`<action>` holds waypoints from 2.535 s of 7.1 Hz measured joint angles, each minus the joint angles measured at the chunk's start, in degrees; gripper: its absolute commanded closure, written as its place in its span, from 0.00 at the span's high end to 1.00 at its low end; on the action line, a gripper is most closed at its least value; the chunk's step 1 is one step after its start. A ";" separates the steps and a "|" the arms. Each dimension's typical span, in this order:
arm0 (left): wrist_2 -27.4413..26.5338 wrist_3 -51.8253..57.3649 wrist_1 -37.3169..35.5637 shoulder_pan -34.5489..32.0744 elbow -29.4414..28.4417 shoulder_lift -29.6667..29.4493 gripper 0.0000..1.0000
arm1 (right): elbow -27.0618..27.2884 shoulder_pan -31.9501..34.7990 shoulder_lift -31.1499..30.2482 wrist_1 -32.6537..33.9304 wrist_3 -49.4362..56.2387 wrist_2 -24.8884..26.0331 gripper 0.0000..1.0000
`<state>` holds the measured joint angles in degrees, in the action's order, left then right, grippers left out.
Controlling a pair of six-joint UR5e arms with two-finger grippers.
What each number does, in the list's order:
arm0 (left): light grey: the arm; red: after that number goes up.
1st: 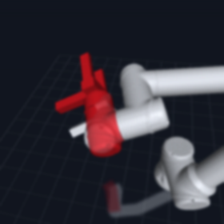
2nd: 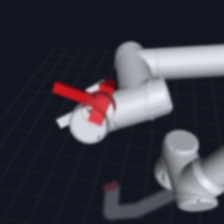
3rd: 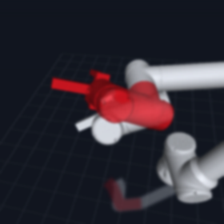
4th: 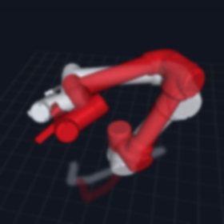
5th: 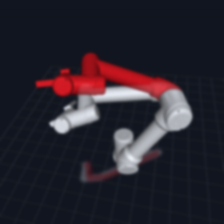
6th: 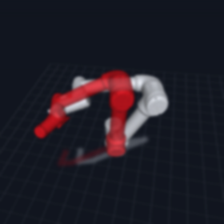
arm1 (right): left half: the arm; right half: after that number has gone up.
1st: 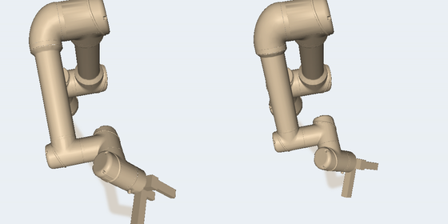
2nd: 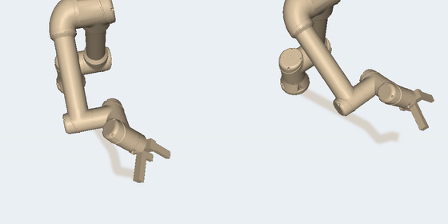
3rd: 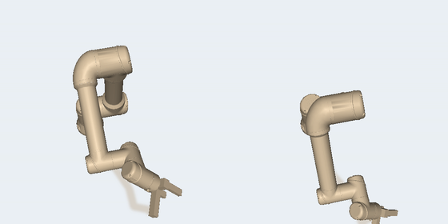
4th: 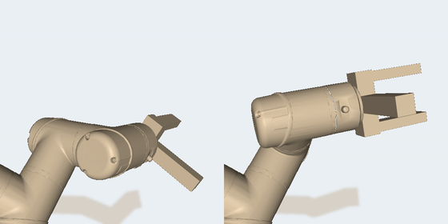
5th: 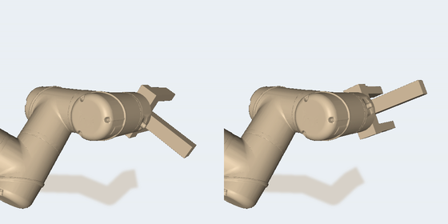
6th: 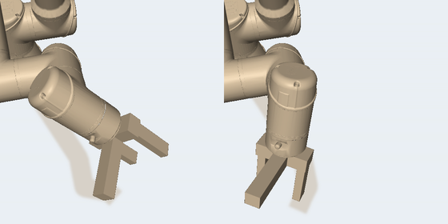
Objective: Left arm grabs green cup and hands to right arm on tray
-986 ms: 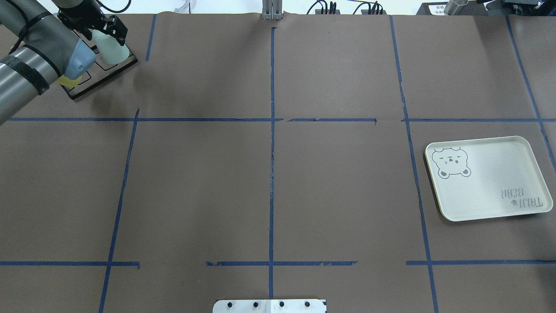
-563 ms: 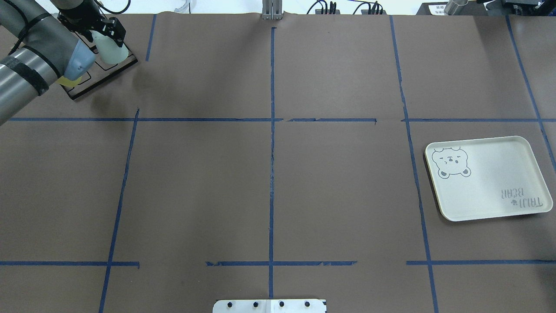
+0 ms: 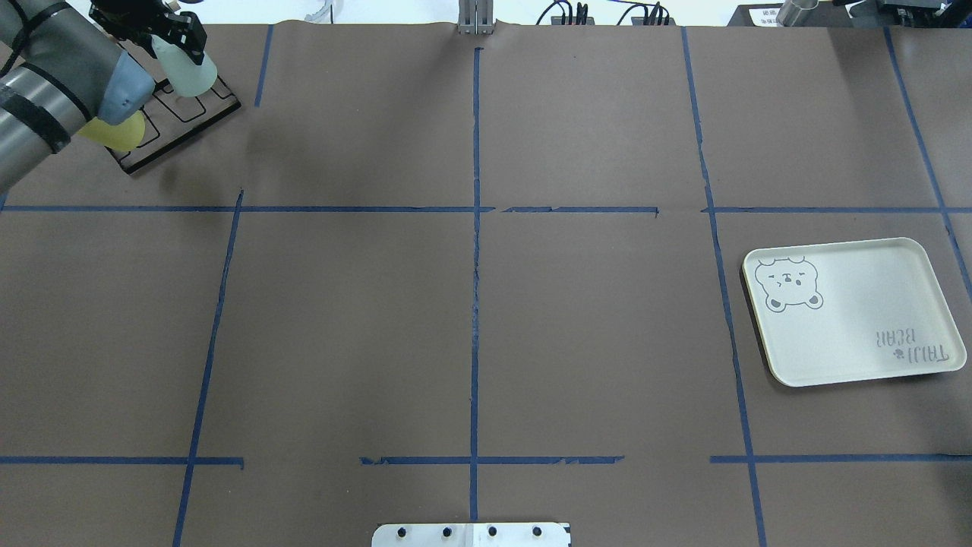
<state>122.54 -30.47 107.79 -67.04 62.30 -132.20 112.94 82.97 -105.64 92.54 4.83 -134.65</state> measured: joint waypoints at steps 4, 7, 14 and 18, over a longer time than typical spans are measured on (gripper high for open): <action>0.09 -0.12 -19.61 -1.77 27.09 6.66 0.37 | 0.08 0.00 0.12 -0.55 0.05 0.00 1.00; 0.23 -10.00 -16.08 -1.03 38.50 14.67 0.33 | -0.53 -0.60 0.39 -6.03 -3.69 -0.19 1.00; -1.86 -58.19 31.65 13.16 39.66 27.07 0.31 | -1.61 -24.65 11.50 -54.11 -77.61 7.68 1.00; -8.21 -81.56 54.04 23.39 39.44 27.00 0.31 | -6.59 -49.53 18.83 -86.18 -101.77 30.63 1.00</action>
<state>114.33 -112.03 161.83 -43.66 101.74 -105.21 106.35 33.44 -86.82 6.36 -96.94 -104.02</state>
